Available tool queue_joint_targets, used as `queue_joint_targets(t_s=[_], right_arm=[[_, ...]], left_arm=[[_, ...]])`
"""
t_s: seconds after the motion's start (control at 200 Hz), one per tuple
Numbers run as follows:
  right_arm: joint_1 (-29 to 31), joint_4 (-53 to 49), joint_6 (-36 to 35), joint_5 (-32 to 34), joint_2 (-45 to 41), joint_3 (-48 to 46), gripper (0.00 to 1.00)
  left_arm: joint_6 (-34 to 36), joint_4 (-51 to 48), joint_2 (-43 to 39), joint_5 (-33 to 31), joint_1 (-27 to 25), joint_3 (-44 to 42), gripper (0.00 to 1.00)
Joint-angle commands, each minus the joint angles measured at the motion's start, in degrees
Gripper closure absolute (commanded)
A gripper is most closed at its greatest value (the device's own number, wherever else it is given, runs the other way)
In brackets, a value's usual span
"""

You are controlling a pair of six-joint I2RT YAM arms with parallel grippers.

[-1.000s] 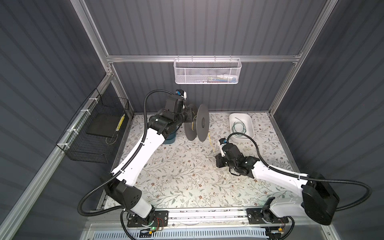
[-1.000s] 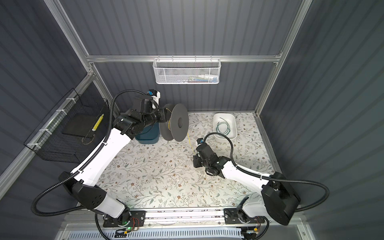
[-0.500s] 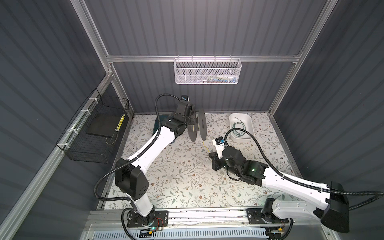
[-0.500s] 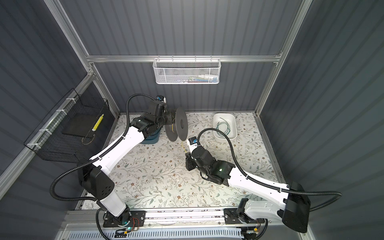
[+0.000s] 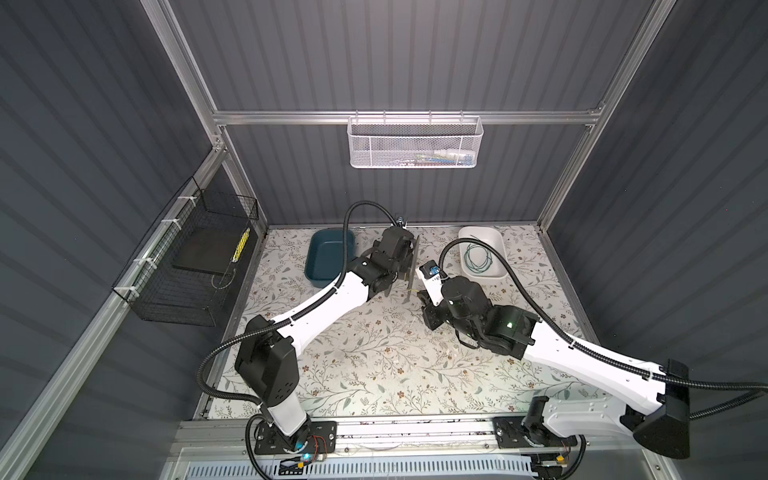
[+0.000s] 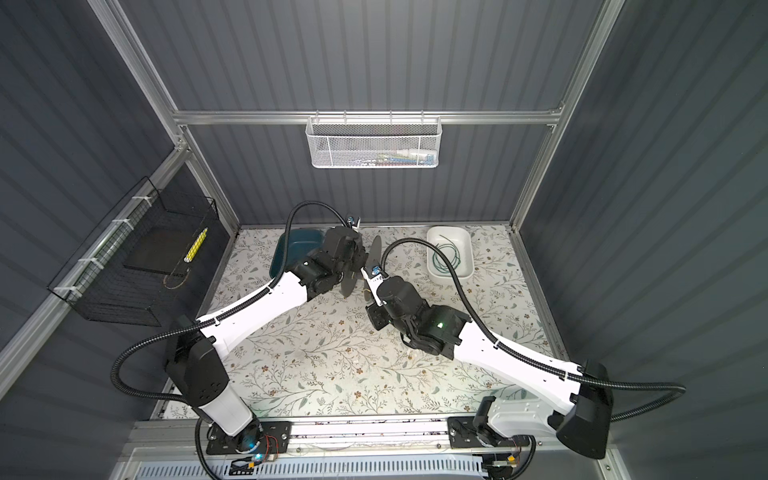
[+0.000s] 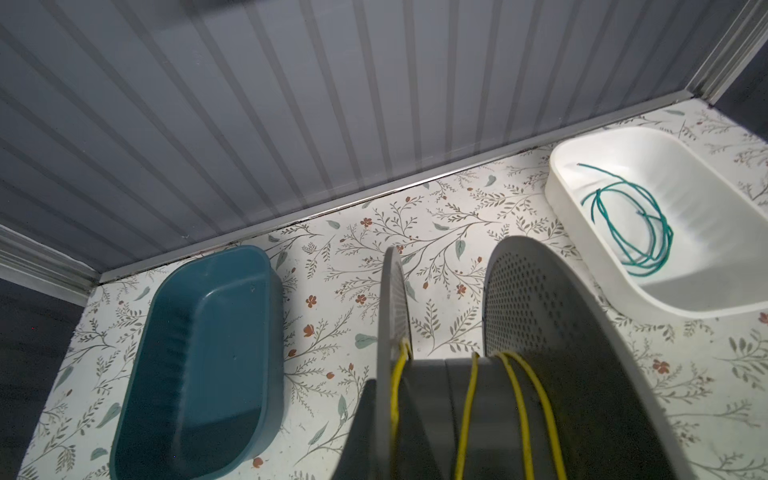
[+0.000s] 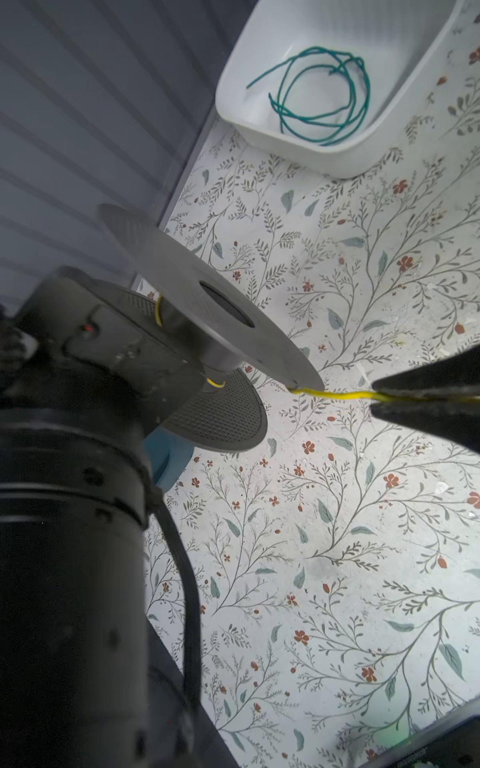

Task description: Wrap the cables

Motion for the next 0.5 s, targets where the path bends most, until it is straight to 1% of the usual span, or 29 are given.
queue_joint_targets(t_s=[0.0, 0.145, 0.19, 0.265, 0.38, 0.495], right_arm=[[-0.74, 1.90, -5.36, -1.77, -2.32, 5.14, 1.00], [-2.45, 1.61, -7.31, -2.38, -2.16, 6.77, 1.00], [-3.02, 1.18, -8.22, -2.21, -2.08, 7.36, 1.00], [-4.81, 1.28, -8.26, -3.20, -2.16, 8.04, 1.00], [-6.31, 2.63, -7.61, -5.48, -1.29, 8.51, 1.00], [-8.09, 6.00, -4.71, -9.35, -1.37, 7.64, 1.00]], left_arm=[[10.64, 5.08, -2.94, -8.42, 1.25, -5.90, 1.00], [15.02, 6.53, -6.69, -6.35, 1.02, -11.15, 1.00], [16.55, 6.36, -7.80, -4.74, 1.01, -12.41, 1.00], [17.66, 6.20, -9.33, -3.44, 0.87, -14.19, 1.00], [18.03, 5.84, -10.70, -2.43, 0.62, -15.72, 1.00], [16.90, 3.53, -10.34, -1.19, 0.53, -15.10, 1.00]])
